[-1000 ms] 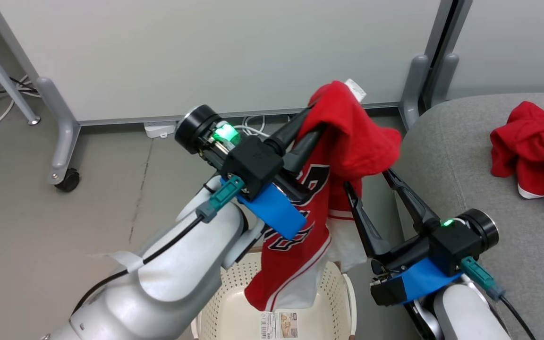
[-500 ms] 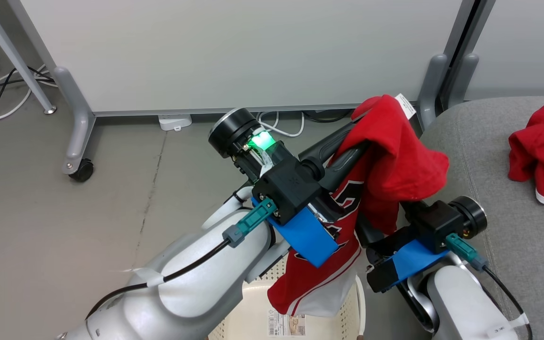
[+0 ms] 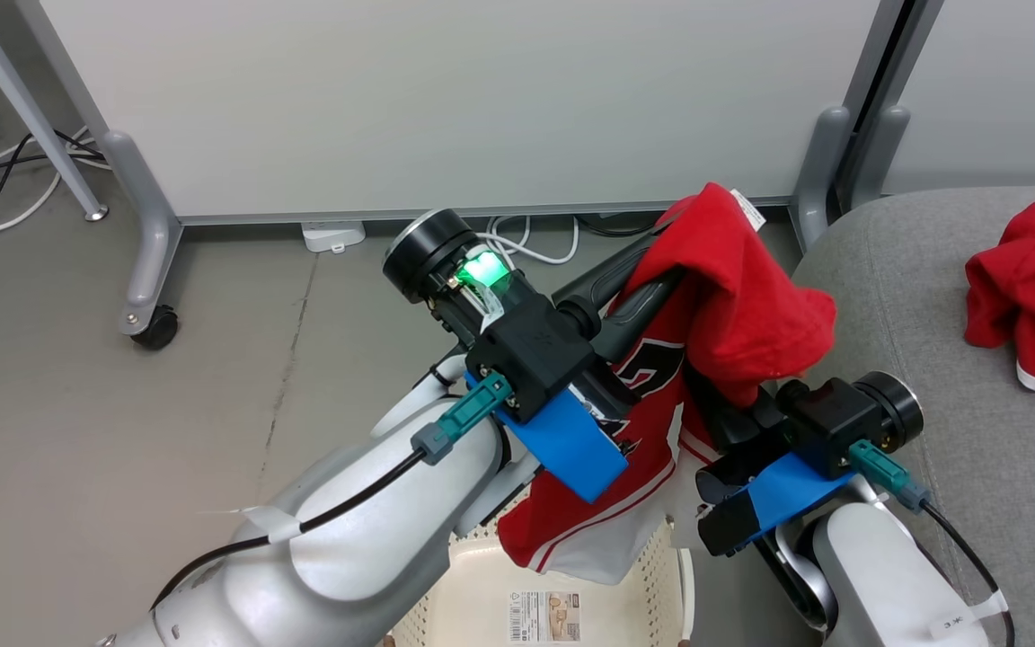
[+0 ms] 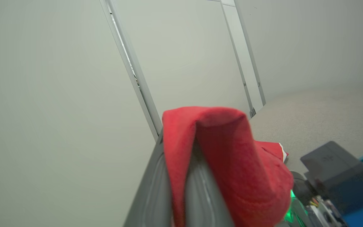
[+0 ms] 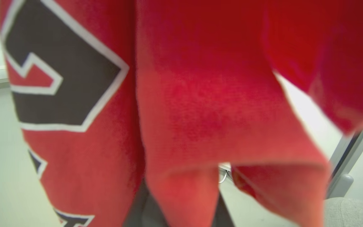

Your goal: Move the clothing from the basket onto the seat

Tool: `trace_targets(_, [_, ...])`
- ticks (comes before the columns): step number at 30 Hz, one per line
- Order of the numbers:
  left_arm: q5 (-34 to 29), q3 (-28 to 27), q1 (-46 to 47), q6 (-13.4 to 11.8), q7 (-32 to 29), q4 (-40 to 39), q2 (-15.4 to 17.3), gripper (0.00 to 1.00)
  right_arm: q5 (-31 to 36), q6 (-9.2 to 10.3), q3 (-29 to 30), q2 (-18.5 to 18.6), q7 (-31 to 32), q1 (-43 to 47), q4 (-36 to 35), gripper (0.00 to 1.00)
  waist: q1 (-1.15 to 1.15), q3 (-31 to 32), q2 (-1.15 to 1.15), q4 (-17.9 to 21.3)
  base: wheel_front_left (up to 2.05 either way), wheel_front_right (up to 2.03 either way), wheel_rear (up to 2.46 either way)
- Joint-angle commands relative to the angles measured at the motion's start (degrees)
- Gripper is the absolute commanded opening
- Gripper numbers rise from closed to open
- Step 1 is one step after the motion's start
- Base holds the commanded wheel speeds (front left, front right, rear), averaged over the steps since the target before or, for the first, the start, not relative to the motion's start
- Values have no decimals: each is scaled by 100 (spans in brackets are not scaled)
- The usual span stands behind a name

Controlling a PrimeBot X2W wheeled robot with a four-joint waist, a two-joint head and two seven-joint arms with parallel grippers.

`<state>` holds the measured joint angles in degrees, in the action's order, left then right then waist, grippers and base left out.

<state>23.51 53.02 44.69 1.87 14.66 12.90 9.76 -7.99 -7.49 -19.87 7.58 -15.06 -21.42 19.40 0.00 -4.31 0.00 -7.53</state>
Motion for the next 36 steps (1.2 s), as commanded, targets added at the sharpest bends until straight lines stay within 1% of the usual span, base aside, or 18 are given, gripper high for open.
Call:
trace_targets(1, [20,-1,-57,-24,-2,32,16,0,-20,-1,-9,9,-17,51,-24,0,0,5,0,16,0,0,0])
trace_targets(12, [102,29,-74,-25,-3,124,3,0,-23,-1,-2,-1,-17,85,-83,0,0,-16,0,44,0,0,0])
trace_targets(13, [142,26,-88,-4,-18,136,-13,39,-16,-1,7,-2,-17,84,-90,0,0,-26,0,45,0,0,0])
trace_targets(14, [154,29,-83,5,-28,145,-19,100,-14,-1,21,4,-17,79,-97,0,0,-36,0,45,0,0,0])
trace_targets(19, [202,61,-49,30,-72,203,-13,100,-7,-1,84,19,-17,35,-105,0,0,-99,0,48,0,0,0])
trace_targets(24, [204,98,-54,50,-76,251,14,100,-16,-1,283,42,-17,14,-116,0,0,-176,0,60,0,0,0])
trace_targets(30, [183,253,-192,91,-102,308,69,100,24,-1,721,72,-18,27,-187,0,0,-292,0,169,0,0,0])
trace_targets(36, [178,319,-265,72,-87,314,124,100,62,-1,1155,94,-18,177,-324,0,0,-393,0,365,0,0,0])
